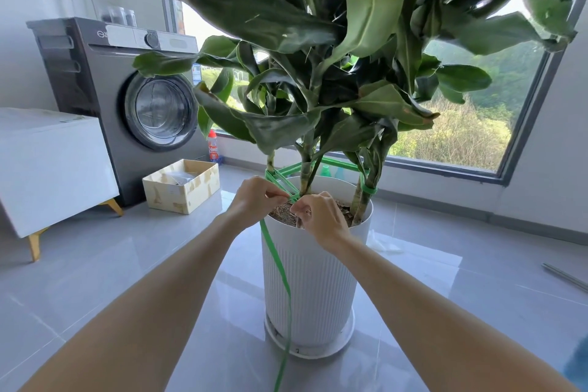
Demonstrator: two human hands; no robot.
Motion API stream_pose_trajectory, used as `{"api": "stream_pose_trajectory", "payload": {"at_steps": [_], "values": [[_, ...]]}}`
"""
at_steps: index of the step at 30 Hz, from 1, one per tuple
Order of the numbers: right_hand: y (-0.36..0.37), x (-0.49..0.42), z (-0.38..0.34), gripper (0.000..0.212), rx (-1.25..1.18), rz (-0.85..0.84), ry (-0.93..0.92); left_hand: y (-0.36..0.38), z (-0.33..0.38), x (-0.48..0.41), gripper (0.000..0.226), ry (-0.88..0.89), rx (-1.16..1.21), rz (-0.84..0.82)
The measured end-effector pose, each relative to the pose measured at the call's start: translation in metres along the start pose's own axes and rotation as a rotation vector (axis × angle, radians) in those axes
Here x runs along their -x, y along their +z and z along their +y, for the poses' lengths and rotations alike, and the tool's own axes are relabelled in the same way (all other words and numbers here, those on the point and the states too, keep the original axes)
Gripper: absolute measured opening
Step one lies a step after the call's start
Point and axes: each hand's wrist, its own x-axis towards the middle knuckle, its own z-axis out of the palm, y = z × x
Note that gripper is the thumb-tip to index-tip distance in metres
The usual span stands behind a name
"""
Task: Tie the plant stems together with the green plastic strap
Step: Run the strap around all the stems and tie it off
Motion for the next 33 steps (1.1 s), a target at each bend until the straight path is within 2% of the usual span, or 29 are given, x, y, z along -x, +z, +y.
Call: {"api": "stream_pose_trajectory", "payload": {"at_steps": [4, 6, 12, 18, 22, 25, 29, 33], "values": [[-0.014, 0.011, 0.001, 0.041, 0.016, -0.088, 0.007, -0.004, 0.002, 0.007, 0.017, -0.023, 0.013, 0.004], [-0.021, 0.013, 0.004, 0.043, -0.049, -0.098, 0.052, -0.006, 0.003, 0.012, 0.017, -0.039, 0.012, -0.006], [-0.037, 0.015, 0.019, 0.031, -0.198, 0.049, 0.206, -0.013, 0.003, 0.023, 0.021, -0.094, 0.028, -0.002], [-0.038, 0.011, 0.019, 0.02, -0.179, 0.105, 0.166, -0.009, 0.006, 0.024, 0.019, -0.099, 0.016, 0.085], [-0.032, 0.004, 0.014, 0.026, -0.183, 0.103, 0.163, -0.004, 0.008, 0.018, 0.018, -0.107, 0.057, 0.128], [-0.029, -0.005, 0.012, 0.028, -0.179, 0.157, 0.151, 0.002, 0.01, 0.01, 0.019, -0.107, 0.095, 0.133], [-0.031, -0.013, 0.008, 0.016, -0.152, 0.216, 0.108, 0.009, 0.011, 0.003, 0.018, -0.116, 0.088, 0.124], [-0.038, -0.011, 0.012, 0.012, -0.038, 0.203, 0.09, 0.014, 0.011, -0.001, 0.017, -0.126, 0.077, 0.12]]}}
